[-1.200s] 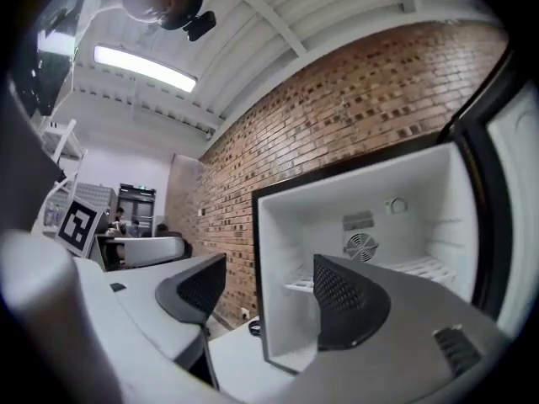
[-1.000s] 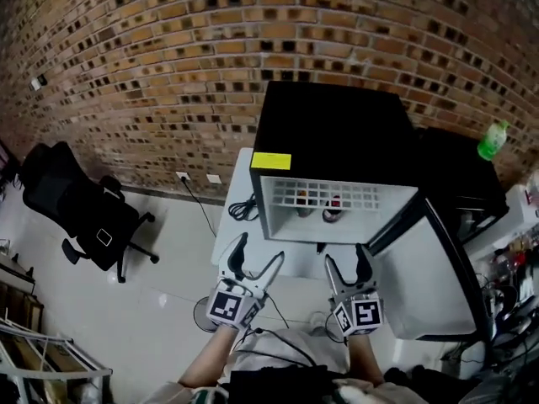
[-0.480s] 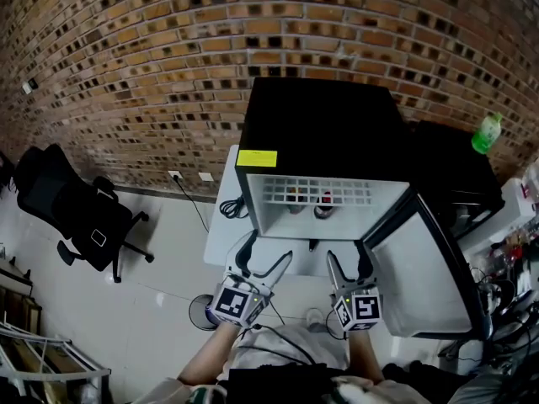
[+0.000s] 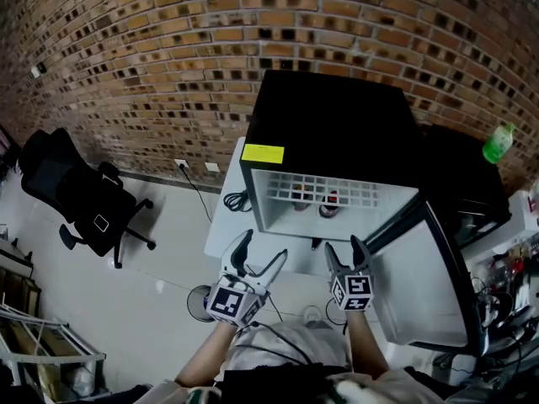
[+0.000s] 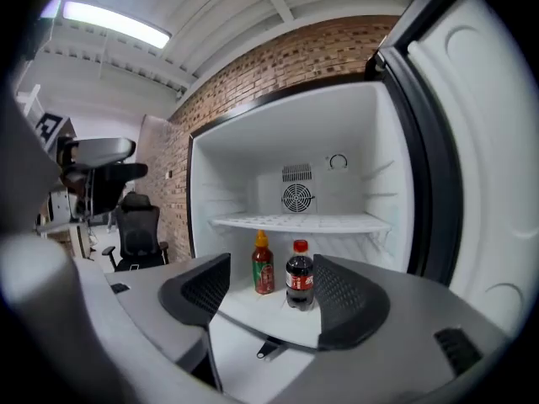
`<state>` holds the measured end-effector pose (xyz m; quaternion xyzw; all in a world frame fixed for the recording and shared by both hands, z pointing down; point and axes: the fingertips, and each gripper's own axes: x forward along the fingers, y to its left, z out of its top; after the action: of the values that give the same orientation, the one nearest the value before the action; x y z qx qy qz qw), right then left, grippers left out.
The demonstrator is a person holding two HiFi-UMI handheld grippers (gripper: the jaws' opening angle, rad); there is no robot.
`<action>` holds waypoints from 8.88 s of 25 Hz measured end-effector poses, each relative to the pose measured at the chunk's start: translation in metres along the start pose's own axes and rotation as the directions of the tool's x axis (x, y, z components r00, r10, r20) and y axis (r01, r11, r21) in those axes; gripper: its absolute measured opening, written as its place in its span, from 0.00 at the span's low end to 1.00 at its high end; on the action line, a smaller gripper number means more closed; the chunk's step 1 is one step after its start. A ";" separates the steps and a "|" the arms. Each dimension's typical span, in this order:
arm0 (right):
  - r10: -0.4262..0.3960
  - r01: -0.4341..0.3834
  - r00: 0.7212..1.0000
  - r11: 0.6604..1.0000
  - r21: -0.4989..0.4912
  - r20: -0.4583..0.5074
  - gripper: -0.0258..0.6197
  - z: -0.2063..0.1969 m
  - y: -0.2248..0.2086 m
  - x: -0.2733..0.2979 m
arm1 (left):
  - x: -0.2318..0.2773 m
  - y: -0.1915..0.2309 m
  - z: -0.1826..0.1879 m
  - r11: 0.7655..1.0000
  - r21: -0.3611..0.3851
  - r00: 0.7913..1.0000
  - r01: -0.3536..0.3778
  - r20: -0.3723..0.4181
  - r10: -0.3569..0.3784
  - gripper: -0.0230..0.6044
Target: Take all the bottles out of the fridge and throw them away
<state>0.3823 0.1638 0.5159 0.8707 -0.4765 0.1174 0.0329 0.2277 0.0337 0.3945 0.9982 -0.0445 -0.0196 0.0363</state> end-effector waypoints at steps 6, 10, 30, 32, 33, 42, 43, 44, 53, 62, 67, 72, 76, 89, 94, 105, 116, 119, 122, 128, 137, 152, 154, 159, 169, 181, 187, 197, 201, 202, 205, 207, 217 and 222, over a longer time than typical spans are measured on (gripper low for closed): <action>-0.008 0.009 0.998 1.000 0.009 -0.062 0.53 -0.035 -0.037 0.068 | -0.016 0.007 -0.013 0.998 0.025 0.996 -0.066 -0.053 0.067 0.62; 0.004 -0.008 0.994 0.999 -0.036 -0.112 0.53 -0.047 -0.042 0.115 | -0.025 0.010 -0.002 0.993 -0.004 0.990 -0.122 -0.066 0.121 0.62; 0.032 -0.027 0.975 0.999 0.028 -0.221 0.54 -0.080 -0.036 0.156 | -0.083 0.036 -0.004 0.949 -0.051 0.949 -0.311 -0.072 0.307 0.61; 0.065 -0.059 0.974 0.998 0.035 -0.219 0.54 -0.087 -0.025 0.135 | -0.088 0.043 -0.015 0.947 -0.035 0.946 -0.318 -0.077 0.315 0.61; 0.080 -0.073 0.972 0.997 0.037 -0.220 0.54 -0.091 -0.020 0.123 | -0.089 0.044 -0.018 0.947 -0.034 0.946 -0.320 -0.075 0.316 0.61; 0.298 -0.322 0.912 0.946 -0.043 -0.280 0.54 -0.106 0.089 0.056 | -0.116 0.065 -0.036 0.926 -0.049 0.923 -0.375 -0.117 0.367 0.61; 0.331 -0.356 0.898 0.934 -0.038 -0.291 0.54 -0.108 0.107 0.054 | -0.123 0.070 -0.041 0.918 -0.046 0.914 -0.393 -0.126 0.385 0.61; 0.359 -0.386 0.882 0.922 -0.030 -0.304 0.54 -0.111 0.124 0.053 | -0.132 0.076 -0.047 0.911 -0.040 0.906 -0.410 -0.135 0.402 0.61; 0.600 -0.691 0.652 0.722 -0.038 -0.463 0.54 -0.174 0.284 0.063 | -0.238 0.119 -0.111 0.788 -0.035 0.771 -0.615 -0.233 0.592 0.61; 0.642 -0.894 0.332 0.448 -0.013 -0.691 0.54 -0.296 0.452 0.069 | -0.360 0.158 -0.216 0.591 -0.111 0.578 -0.799 -0.412 0.704 0.61; 0.559 -0.919 0.215 0.392 0.026 -0.801 0.54 -0.422 0.521 0.088 | -0.417 0.181 -0.291 0.503 -0.132 0.493 -0.854 -0.511 0.704 0.62; 0.429 -0.930 0.151 0.367 0.020 -0.890 0.54 -0.538 0.566 0.111 | -0.455 0.198 -0.355 0.467 -0.167 0.472 -0.869 -0.565 0.676 0.61; 0.337 -0.937 0.107 0.349 0.018 -0.935 0.55 -0.615 0.576 0.118 | -0.467 0.194 -0.404 0.455 -0.203 0.479 -0.867 -0.589 0.650 0.61; 0.290 -0.913 0.063 0.403 0.062 -0.955 0.58 -0.692 0.559 0.121 | -0.478 0.212 -0.471 0.428 -0.209 0.455 -0.879 -0.634 0.625 0.61; 0.413 -0.902 0.056 0.412 0.131 -0.909 0.61 -0.625 0.575 0.105 | -0.480 0.218 -0.432 0.435 -0.213 0.469 -0.875 -0.598 0.650 0.61; 0.628 -0.823 0.378 0.564 0.064 -0.680 0.60 -0.308 0.494 0.126 | -0.346 0.211 -0.284 0.727 -0.250 0.737 -0.640 -0.466 0.489 0.61; 0.360 -0.360 0.928 0.933 0.018 -0.097 0.60 -0.027 0.240 0.081 | -0.167 0.150 -0.143 0.950 -0.198 0.950 -0.242 -0.250 0.190 0.60; 0.240 -0.241 0.970 0.970 0.027 0.022 0.60 0.017 0.174 0.044 | -0.117 0.116 -0.112 0.984 -0.128 0.973 -0.123 -0.209 0.094 0.60; 0.109 -0.114 0.987 0.993 0.037 0.117 0.59 0.050 0.116 0.006 | -0.068 0.078 -0.070 0.999 -0.041 0.991 -0.007 -0.131 0.002 0.60; -0.087 0.081 0.964 0.996 0.034 0.250 0.59 0.102 0.045 -0.058 | -0.012 0.032 -0.011 0.998 0.003 0.998 0.067 -0.003 -0.067 0.59; -0.133 0.129 0.940 0.991 0.034 0.316 0.59 0.125 0.013 -0.086 | 0.008 -0.013 0.032 0.993 -0.007 0.993 0.116 0.032 -0.116 0.58; -0.024 0.013 0.983 0.998 0.066 0.183 0.59 0.081 0.012 -0.050 | 0.008 -0.006 0.025 0.998 0.024 0.996 0.057 0.063 -0.058 0.58; 0.003 -0.016 0.988 0.997 0.077 0.155 0.59 0.072 0.015 -0.038 | 0.007 -0.003 0.023 0.999 0.025 0.997 0.042 0.061 -0.043 0.58; 0.099 -0.103 0.994 0.992 0.080 0.052 0.59 0.036 0.023 0.006 | 0.000 0.008 0.027 0.999 0.023 0.998 -0.025 0.064 0.024 0.58; 0.191 -0.186 0.963 0.982 0.042 -0.193 0.59 -0.068 0.026 0.167 | -0.028 0.021 0.042 0.984 -0.027 0.982 -0.178 0.058 0.180 0.58; 0.128 -0.138 0.959 0.990 -0.022 -0.252 0.51 -0.070 0.027 0.250 | -0.106 0.052 0.031 0.889 -0.033 0.889 -0.457 0.010 0.458 0.58; 0.182 -0.190 0.951 0.982 -0.004 -0.251 0.51 -0.077 0.043 0.203 | -0.108 0.056 0.026 0.895 -0.034 0.895 -0.446 0.010 0.446 0.58; 0.334 -0.329 0.883 0.942 0.071 -0.331 0.50 -0.100 0.127 0.065 | -0.158 0.082 0.009 0.858 -0.114 0.864 -0.501 -0.003 0.504 0.58; 0.487 -0.507 0.778 0.860 0.063 -0.397 0.50 -0.127 0.214 0.048 | -0.208 0.109 -0.020 0.813 -0.065 0.816 -0.578 -0.041 0.577 0.58; 0.518 -0.546 0.745 0.836 0.064 -0.421 0.50 -0.137 0.235 0.046 | -0.221 0.113 -0.029 0.794 -0.056 0.796 -0.605 -0.061 0.602 0.58; 0.587 -0.655 0.638 0.754 0.051 -0.499 0.50 -0.170 0.295 0.046 | -0.266 0.125 -0.065 0.728 -0.042 0.726 -0.684 -0.133 0.675 0.58; 0.616 -0.726 0.559 0.687 0.030 -0.555 0.50 -0.193 0.337 0.049 | -0.304 0.134 -0.093 0.674 -0.049 0.670 -0.737 -0.181 0.720 0.58; 0.572 -0.853 0.272 0.515 0.081 -0.774 0.51 -0.417 0.539 0.079 | -0.459 0.189 -0.303 0.458 -0.225 0.508 -0.860 -0.466 0.724 0.58; 0.432 -0.786 0.274 0.615 0.058 -0.859 0.51 -0.570 0.573 0.138 | -0.494 0.210 -0.384 0.363 -0.240 0.435 -0.900 -0.507 0.744 0.58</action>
<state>-0.1249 -0.1644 1.0704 0.4268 -0.7191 0.4085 0.3659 -0.2655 -0.1036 0.8109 0.7803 -0.5319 0.1495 0.2930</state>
